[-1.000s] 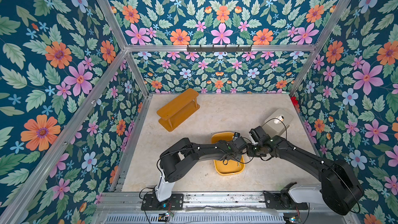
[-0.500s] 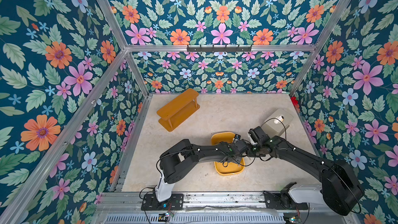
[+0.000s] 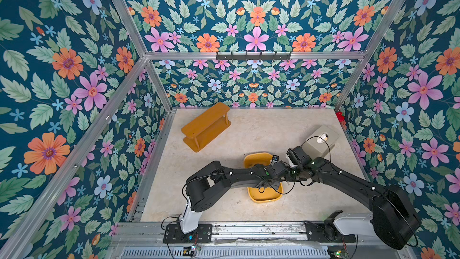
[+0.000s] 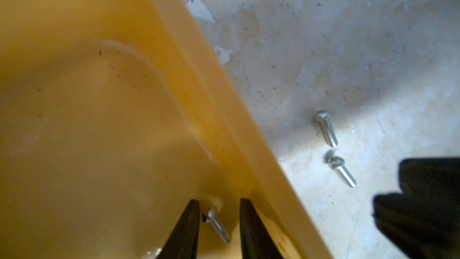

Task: Take out the screws from the storage box
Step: Pick up the screw from the storage box.

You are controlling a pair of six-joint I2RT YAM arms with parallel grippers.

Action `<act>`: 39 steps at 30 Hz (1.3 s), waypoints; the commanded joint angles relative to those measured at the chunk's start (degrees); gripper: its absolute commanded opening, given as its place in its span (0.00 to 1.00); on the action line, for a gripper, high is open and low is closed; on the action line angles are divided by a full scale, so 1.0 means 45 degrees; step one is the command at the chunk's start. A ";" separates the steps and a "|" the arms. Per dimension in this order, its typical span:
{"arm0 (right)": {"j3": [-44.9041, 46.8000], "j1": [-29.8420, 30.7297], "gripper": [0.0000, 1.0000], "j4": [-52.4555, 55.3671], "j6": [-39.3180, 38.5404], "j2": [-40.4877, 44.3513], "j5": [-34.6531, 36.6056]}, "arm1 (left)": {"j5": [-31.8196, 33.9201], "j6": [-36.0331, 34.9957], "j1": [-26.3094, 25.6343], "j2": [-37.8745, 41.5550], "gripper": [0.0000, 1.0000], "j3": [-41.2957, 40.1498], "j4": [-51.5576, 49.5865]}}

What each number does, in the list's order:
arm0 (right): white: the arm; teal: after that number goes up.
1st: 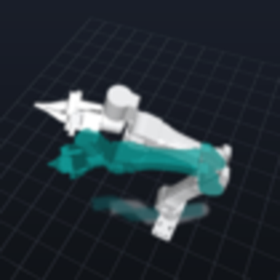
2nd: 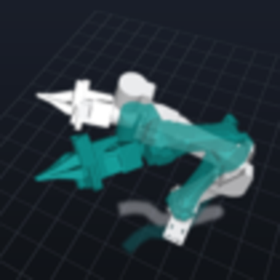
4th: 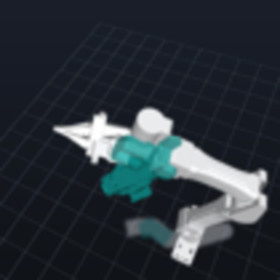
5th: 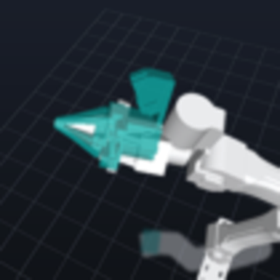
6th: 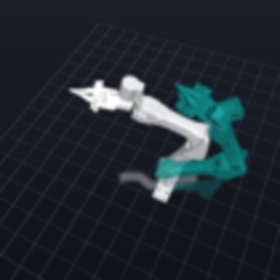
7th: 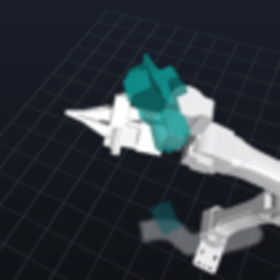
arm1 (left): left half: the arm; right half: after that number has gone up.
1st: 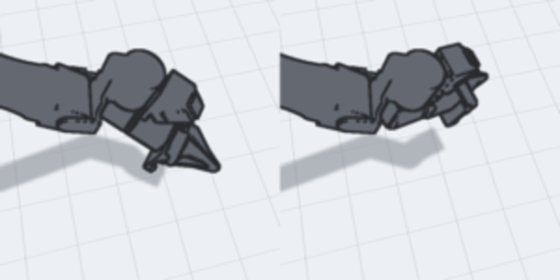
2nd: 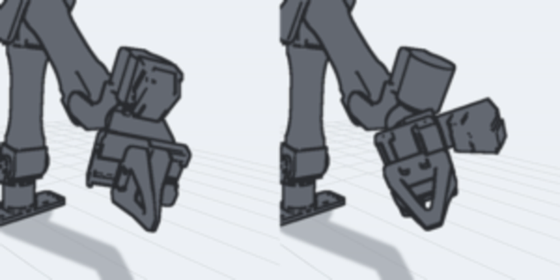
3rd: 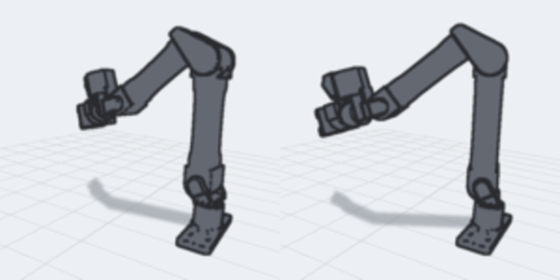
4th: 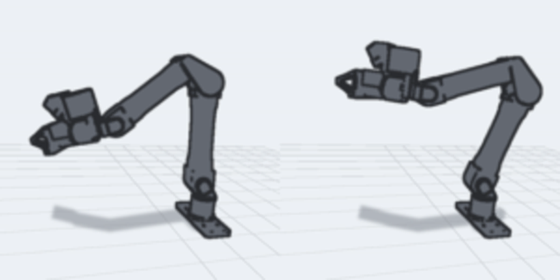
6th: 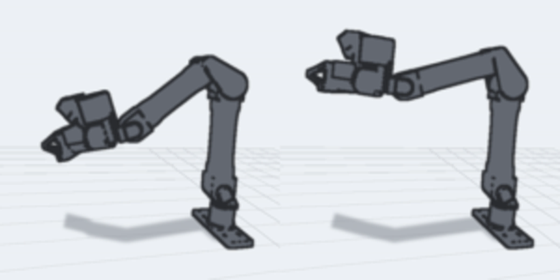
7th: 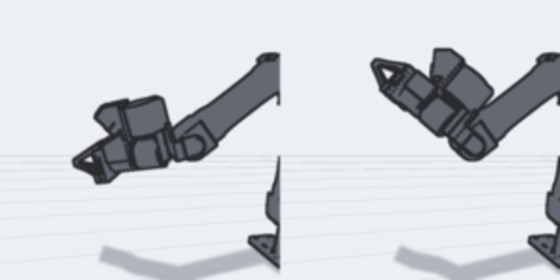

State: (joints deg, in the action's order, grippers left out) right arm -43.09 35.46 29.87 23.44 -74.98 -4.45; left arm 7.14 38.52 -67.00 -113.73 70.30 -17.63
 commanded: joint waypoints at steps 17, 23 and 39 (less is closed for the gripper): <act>-0.0265 0.0009 0.21 0.0296 -0.0374 0.0180 0.0461 | -0.1312 -0.0375 -0.0028 -0.0849 0.01 -0.0274 -0.2153; -0.0210 -0.0002 0.21 0.0316 -0.0402 0.0216 0.0495 | -0.1116 -0.0414 -0.0014 -0.0670 0.00 -0.0227 -0.2161; -0.0187 0.0010 0.19 0.0178 -0.0417 0.0296 0.0359 | 0.0189 -0.0765 0.0384 0.1350 0.00 0.0453 -0.2933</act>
State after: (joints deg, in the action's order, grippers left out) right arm -43.99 35.46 30.44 21.78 -73.87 -3.01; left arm 6.57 35.94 -65.89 -109.14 72.05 -27.81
